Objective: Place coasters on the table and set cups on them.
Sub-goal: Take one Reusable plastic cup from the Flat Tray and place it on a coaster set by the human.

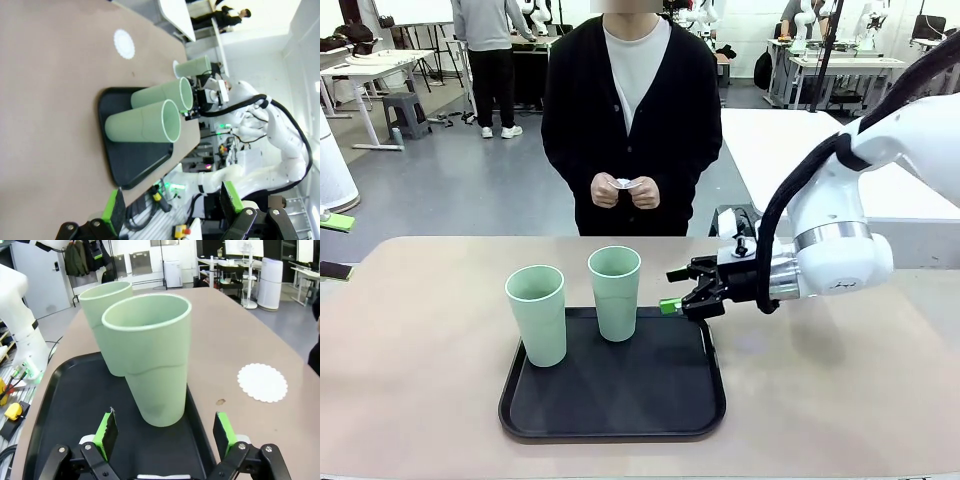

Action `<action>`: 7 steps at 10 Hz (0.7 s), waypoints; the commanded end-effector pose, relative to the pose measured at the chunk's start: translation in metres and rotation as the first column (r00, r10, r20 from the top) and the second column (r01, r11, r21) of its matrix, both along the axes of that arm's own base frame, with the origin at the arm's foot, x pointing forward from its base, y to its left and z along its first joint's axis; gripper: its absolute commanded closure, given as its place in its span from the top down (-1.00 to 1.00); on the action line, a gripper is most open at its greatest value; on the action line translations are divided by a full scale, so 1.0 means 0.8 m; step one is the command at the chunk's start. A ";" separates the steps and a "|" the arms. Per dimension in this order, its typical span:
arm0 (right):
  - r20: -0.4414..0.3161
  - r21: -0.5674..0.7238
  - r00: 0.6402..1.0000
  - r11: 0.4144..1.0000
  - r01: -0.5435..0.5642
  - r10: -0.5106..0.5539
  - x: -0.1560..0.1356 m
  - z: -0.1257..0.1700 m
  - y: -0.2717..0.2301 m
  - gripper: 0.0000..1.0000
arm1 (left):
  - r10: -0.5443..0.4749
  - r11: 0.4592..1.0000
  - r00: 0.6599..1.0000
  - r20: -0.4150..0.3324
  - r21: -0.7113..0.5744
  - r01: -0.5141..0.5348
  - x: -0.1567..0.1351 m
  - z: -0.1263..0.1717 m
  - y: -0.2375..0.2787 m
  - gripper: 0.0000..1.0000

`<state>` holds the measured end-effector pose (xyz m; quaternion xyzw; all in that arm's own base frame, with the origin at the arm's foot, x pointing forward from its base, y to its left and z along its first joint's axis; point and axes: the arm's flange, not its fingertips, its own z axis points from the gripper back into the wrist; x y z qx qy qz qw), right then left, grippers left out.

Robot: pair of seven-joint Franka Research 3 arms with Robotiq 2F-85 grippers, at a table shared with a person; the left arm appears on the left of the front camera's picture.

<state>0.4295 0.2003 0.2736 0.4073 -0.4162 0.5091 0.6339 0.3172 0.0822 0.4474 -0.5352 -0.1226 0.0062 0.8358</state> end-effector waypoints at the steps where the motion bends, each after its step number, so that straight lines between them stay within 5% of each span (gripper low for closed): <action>1: 0.014 -0.010 1.000 1.000 -0.002 0.002 0.003 -0.014 0.019 1.00 | 0.000 1.000 1.000 0.008 -0.010 0.000 -0.001 0.000 0.001 1.00; 7: 0.091 0.054 0.996 0.999 0.004 -0.009 0.015 -0.030 0.047 1.00 | 0.000 1.000 1.000 0.008 -0.010 0.000 -0.001 0.000 0.001 1.00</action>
